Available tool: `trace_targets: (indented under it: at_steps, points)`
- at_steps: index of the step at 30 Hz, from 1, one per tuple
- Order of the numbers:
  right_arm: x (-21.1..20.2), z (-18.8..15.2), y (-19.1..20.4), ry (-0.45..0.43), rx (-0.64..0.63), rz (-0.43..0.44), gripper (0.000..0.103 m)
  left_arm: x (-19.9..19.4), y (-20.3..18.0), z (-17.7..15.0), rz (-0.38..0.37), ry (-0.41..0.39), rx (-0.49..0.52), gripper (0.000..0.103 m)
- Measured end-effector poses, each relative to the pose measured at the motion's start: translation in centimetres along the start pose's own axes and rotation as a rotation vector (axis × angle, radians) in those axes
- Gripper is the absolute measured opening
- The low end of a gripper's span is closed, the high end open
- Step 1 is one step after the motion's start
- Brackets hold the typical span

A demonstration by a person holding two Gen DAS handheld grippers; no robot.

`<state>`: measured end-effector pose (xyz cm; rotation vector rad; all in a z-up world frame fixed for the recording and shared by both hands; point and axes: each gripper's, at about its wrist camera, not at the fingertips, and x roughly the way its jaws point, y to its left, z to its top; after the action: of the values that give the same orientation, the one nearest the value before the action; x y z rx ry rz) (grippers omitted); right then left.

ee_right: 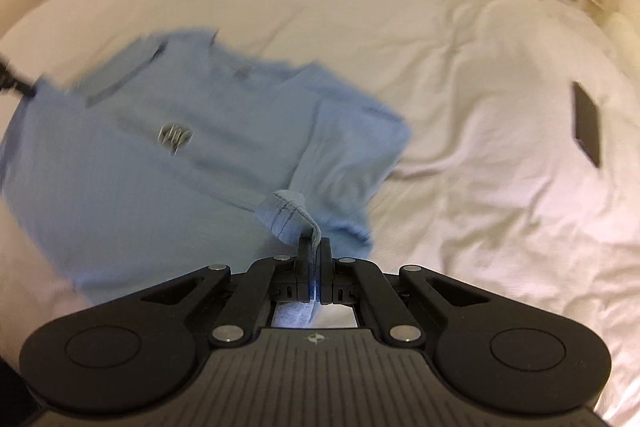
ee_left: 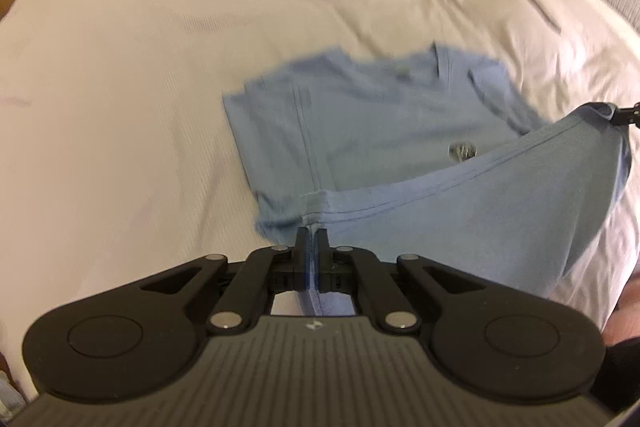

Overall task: Fold clothes
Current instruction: 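Grasp the folded t-shirt hem with both grippers and lift it, then open both grippers and release the folded shirt onto the bed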

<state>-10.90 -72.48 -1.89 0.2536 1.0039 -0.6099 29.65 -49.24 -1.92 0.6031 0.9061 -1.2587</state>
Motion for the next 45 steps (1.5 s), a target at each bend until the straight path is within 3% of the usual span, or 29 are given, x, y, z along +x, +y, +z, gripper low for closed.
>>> trace_targets:
  at_steps: [4, 9, 15, 20, 33, 35, 37, 39, 45]
  points:
    - [-1.0, 2.0, -2.3, -0.058, 0.072, -0.027, 0.000, -0.7, 1.8, 2.5, 0.012, -0.071, -0.037, 0.000]
    - [1.0, 4.8, -5.3, -0.102, 0.186, -0.020, 0.000, 2.3, 3.3, 6.8, 0.020, -0.100, 0.004, 0.000]
    - [5.8, 7.7, -7.9, -0.105, 0.220, -0.006, 0.000, 8.1, 5.0, 10.7, 0.036, -0.089, 0.037, 0.000]
    - [9.6, 9.4, -9.6, -0.098, 0.215, -0.003, 0.000, 11.7, 6.0, 11.9, 0.044, -0.061, 0.042, 0.000]
    - [17.8, 9.3, -11.2, 0.011, 0.275, 0.046, 0.000, 19.3, 8.1, 11.6, 0.073, 0.056, -0.037, 0.004]
    - [18.1, 9.0, -11.5, 0.026, 0.298, 0.040, 0.004, 19.2, 8.4, 11.4, 0.106, 0.064, -0.059, 0.012]
    - [17.5, 8.8, -11.7, 0.022, 0.319, 0.013, 0.015, 18.7, 9.0, 11.1, 0.126, 0.063, -0.098, 0.012]
    - [16.8, 8.6, -12.0, 0.017, 0.346, -0.009, 0.017, 17.7, 9.2, 10.6, 0.133, 0.058, -0.124, 0.012]
    - [13.4, 6.5, -9.9, 0.030, 0.378, 0.037, 0.026, 13.8, 7.6, 7.5, 0.081, 0.064, -0.175, 0.012]
